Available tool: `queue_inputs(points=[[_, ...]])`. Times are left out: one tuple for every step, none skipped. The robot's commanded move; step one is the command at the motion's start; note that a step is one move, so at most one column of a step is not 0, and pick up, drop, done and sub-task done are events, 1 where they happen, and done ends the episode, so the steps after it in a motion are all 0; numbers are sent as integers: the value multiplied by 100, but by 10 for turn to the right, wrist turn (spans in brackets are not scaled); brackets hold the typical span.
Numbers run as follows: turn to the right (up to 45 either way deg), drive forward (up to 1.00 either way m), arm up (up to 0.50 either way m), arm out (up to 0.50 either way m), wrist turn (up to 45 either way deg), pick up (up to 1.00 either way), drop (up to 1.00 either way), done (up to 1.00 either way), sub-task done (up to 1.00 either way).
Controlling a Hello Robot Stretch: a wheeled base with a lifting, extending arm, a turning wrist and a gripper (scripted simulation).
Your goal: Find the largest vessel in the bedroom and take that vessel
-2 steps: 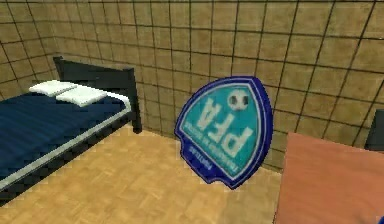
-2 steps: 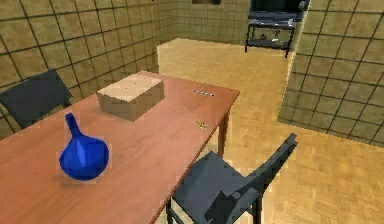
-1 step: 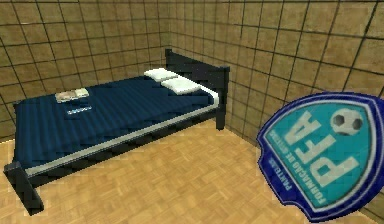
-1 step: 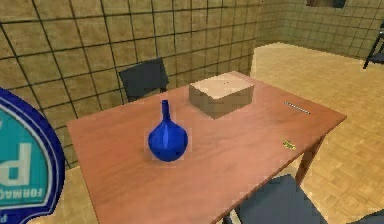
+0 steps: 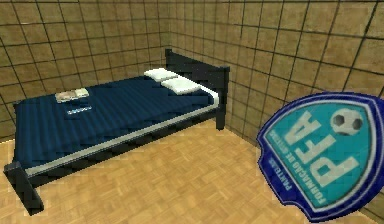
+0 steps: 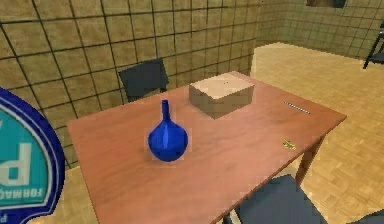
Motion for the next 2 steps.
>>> queue_inputs(points=[[0, 0, 38, 0, 0, 0, 0, 0, 0], [0, 0, 0, 34, 0, 0, 0, 0, 0]])
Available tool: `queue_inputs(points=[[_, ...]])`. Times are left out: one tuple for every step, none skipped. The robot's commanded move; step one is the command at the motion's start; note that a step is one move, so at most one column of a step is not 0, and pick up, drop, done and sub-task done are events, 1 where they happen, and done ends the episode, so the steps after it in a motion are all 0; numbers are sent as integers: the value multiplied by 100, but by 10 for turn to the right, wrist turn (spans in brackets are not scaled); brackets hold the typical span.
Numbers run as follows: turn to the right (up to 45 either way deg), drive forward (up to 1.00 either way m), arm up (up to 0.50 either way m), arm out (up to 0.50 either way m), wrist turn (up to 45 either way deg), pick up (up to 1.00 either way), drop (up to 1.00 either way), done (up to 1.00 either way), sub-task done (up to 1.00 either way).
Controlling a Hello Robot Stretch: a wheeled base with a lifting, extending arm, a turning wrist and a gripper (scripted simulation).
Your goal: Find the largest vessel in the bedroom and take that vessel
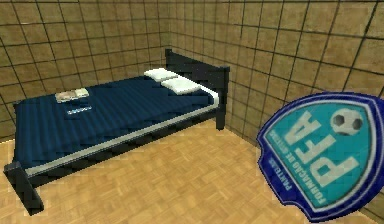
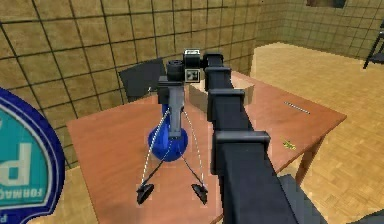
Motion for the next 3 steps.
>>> queue_inputs(points=[[0, 0, 0, 0, 450, 0, 0, 0, 0], [0, 0, 0, 0, 450, 0, 0, 0, 0], [0, 0, 0, 0, 450, 0, 0, 0, 0]])
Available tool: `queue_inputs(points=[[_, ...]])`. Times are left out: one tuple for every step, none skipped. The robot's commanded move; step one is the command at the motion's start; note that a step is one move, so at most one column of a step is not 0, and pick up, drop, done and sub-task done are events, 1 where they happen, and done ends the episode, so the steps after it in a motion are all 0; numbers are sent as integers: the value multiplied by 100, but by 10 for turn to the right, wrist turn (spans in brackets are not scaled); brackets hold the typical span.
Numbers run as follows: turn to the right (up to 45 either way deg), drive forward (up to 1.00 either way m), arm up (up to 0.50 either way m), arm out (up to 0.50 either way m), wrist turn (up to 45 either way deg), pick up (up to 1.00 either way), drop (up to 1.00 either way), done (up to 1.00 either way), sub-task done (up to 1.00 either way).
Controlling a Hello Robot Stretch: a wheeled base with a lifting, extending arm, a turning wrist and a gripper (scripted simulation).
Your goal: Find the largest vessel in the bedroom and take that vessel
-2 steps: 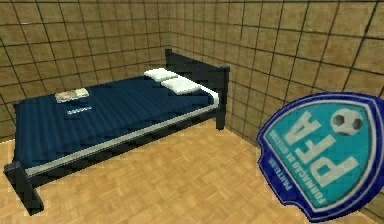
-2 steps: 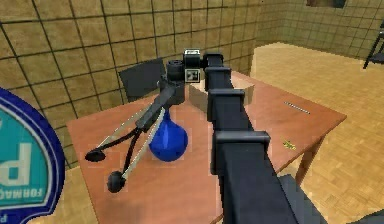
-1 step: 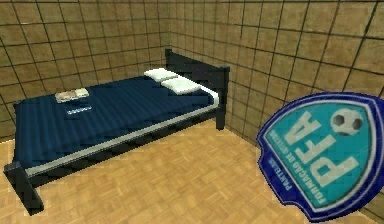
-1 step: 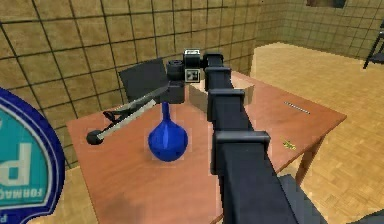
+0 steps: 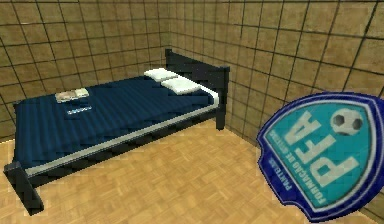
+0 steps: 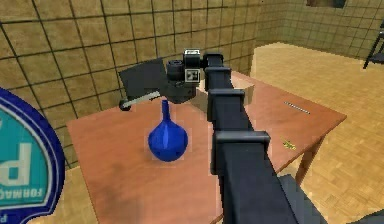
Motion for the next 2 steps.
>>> queue_inputs(points=[[0, 0, 0, 0, 270, 0, 0, 0, 0], [0, 0, -28, 0, 0, 0, 0, 0, 0]])
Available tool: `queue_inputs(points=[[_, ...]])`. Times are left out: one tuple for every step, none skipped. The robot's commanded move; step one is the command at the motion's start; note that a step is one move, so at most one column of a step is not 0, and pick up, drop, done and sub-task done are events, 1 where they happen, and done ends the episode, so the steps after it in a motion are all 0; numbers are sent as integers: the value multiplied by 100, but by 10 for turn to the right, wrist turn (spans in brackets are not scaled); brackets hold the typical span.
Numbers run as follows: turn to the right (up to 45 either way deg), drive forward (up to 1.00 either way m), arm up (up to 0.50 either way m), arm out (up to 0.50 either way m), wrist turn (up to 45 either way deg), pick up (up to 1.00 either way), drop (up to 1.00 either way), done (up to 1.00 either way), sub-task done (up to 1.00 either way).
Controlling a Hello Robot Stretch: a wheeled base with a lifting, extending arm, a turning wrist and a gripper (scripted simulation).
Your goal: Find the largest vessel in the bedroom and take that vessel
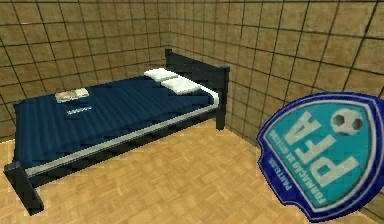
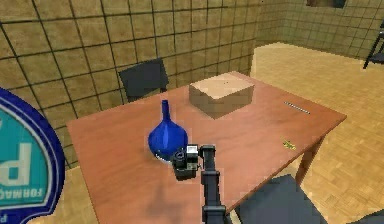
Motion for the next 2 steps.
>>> queue_inputs(points=[[0, 0, 0, 0, 0, 100, 0, 0, 0], [0, 0, 10, 0, 0, 0, 0, 0, 0]])
